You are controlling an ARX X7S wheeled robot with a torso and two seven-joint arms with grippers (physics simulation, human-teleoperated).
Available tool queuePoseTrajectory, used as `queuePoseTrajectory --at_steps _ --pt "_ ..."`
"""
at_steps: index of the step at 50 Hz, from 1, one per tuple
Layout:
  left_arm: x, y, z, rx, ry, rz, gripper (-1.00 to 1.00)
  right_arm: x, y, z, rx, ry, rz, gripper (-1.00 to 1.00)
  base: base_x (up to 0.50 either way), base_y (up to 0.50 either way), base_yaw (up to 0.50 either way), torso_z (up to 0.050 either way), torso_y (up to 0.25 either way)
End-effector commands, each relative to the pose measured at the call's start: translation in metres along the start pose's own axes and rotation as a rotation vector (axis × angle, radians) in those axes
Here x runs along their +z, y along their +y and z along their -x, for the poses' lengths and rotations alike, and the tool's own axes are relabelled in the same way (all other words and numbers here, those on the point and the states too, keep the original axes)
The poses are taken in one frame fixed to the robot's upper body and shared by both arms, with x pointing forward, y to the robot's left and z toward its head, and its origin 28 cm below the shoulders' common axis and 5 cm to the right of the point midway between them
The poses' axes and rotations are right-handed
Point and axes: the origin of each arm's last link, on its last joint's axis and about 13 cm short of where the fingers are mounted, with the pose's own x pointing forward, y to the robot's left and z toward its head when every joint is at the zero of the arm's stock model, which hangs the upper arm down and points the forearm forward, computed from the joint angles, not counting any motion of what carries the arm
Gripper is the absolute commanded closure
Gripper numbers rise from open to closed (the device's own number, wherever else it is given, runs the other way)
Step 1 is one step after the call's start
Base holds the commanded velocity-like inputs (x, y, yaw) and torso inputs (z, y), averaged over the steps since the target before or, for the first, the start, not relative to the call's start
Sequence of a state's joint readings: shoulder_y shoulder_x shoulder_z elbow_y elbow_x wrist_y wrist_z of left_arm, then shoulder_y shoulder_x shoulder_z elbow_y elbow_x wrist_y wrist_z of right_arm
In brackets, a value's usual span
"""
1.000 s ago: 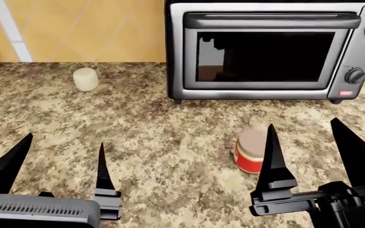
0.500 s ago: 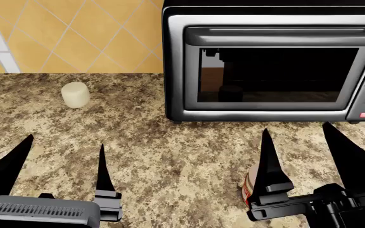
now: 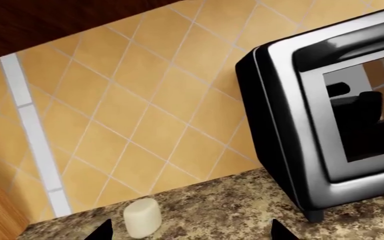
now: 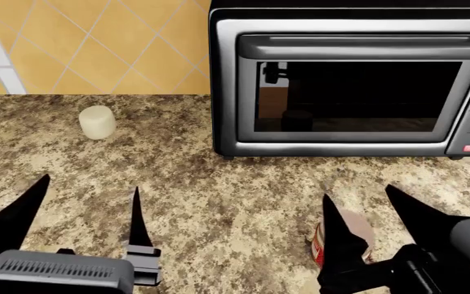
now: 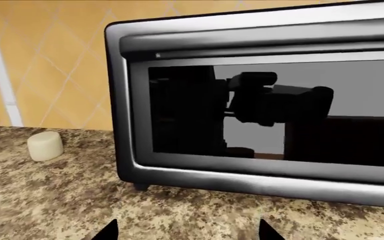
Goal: Pick the peanut butter and boxed food from the counter and place them in the cabinets closest to them.
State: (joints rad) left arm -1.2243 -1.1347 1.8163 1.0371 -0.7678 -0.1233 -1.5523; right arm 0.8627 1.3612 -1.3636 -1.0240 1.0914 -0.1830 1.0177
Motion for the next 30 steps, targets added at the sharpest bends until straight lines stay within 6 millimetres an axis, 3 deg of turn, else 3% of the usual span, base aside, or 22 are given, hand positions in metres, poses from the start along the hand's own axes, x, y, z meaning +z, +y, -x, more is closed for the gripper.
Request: queuePoseTrajectory --at_steps 1,30 --pt "-0.001 -0.001 -0.002 -0.009 0.006 0.006 -1.00 0.010 -0.008 0.007 0.012 0.078 -0.022 -1.00 0.00 0.00 0.00 0.000 0.000" --pt "-0.004 -0.003 -0.006 -0.011 0.020 0.019 -1.00 -0.013 -0.015 0.028 0.062 0.248 -0.009 -1.00 0.00 0.00 0.00 0.000 0.000"
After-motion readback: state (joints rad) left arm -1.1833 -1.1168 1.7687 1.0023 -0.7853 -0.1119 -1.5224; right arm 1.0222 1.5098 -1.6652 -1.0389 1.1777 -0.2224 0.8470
